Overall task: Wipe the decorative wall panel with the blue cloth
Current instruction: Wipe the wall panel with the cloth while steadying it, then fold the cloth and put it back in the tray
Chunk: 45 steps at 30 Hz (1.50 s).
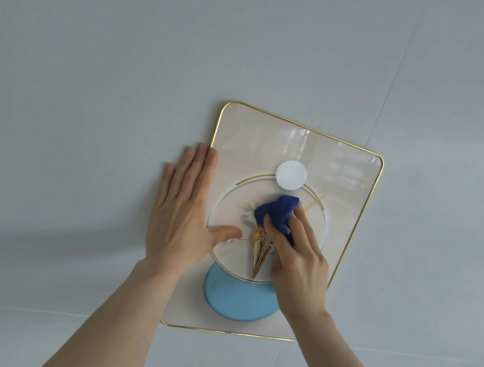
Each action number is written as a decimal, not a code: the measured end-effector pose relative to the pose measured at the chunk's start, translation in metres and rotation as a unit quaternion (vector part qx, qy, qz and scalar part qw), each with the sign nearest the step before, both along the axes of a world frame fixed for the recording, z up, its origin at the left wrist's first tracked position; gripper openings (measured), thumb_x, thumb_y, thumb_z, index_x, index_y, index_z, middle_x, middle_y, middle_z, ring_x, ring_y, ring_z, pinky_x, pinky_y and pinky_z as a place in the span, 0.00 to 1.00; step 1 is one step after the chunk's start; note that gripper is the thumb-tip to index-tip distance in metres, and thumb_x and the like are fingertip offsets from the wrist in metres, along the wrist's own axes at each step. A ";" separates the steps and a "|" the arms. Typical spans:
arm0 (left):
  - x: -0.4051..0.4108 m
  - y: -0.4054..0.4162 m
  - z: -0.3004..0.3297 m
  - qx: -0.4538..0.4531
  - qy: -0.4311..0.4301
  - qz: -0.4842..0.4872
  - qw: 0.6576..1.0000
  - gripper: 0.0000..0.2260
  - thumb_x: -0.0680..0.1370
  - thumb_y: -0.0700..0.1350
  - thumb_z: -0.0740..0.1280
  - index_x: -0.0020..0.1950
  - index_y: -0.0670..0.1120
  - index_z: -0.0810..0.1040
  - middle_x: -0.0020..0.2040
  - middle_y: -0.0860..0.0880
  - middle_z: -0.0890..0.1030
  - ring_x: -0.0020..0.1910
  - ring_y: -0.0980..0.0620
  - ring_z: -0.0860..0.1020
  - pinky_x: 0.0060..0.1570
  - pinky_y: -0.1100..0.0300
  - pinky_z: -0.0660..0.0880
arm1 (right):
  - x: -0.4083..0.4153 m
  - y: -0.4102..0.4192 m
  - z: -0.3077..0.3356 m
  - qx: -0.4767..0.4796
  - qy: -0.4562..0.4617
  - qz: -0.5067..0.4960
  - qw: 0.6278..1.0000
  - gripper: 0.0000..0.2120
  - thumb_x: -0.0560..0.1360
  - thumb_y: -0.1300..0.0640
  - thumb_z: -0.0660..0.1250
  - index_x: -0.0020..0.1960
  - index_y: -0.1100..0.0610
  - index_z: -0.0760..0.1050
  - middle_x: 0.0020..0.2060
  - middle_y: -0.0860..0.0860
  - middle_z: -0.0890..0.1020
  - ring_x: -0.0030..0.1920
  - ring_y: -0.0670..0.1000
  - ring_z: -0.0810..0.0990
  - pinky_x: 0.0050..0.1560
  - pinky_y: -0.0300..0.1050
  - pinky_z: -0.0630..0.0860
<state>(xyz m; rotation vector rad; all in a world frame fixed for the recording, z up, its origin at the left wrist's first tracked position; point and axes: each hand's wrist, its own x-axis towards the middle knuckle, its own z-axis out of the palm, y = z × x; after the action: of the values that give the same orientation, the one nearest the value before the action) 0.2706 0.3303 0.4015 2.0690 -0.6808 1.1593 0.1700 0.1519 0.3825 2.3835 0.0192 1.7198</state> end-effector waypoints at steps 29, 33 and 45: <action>-0.129 -0.008 -0.062 0.179 0.310 -0.298 0.885 0.22 0.74 0.60 0.72 0.67 0.68 0.72 0.65 0.65 0.80 0.65 0.61 0.77 0.66 0.52 0.76 | -0.137 -0.007 -0.032 0.485 0.375 0.165 0.772 0.25 0.60 0.53 0.85 0.45 0.50 0.70 0.50 0.51 0.83 0.43 0.49 0.80 0.41 0.40 0.78; -0.138 -0.013 -0.065 0.164 0.325 -0.325 0.873 0.14 0.78 0.51 0.73 0.62 0.62 0.80 0.57 0.63 0.84 0.56 0.57 0.82 0.61 0.52 0.80 | -0.151 -0.014 -0.028 0.532 0.384 0.207 0.726 0.27 0.60 0.55 0.86 0.49 0.52 0.71 0.55 0.53 0.82 0.48 0.54 0.85 0.44 0.45 0.83; -0.153 -0.036 -0.054 0.123 0.284 -0.241 0.920 0.05 0.80 0.51 0.70 0.46 0.61 0.77 0.45 0.60 0.84 0.44 0.59 0.82 0.47 0.58 0.79 | -0.176 -0.059 -0.042 0.471 0.445 0.177 0.741 0.11 0.68 0.59 0.79 0.44 0.56 0.78 0.34 0.49 0.81 0.36 0.50 0.77 0.40 0.47 0.76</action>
<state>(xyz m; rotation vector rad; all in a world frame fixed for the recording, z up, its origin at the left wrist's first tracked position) 0.1176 0.2940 0.3473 2.1157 -0.9944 0.1816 -0.0057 0.0927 0.3401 3.9527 -0.3562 0.4076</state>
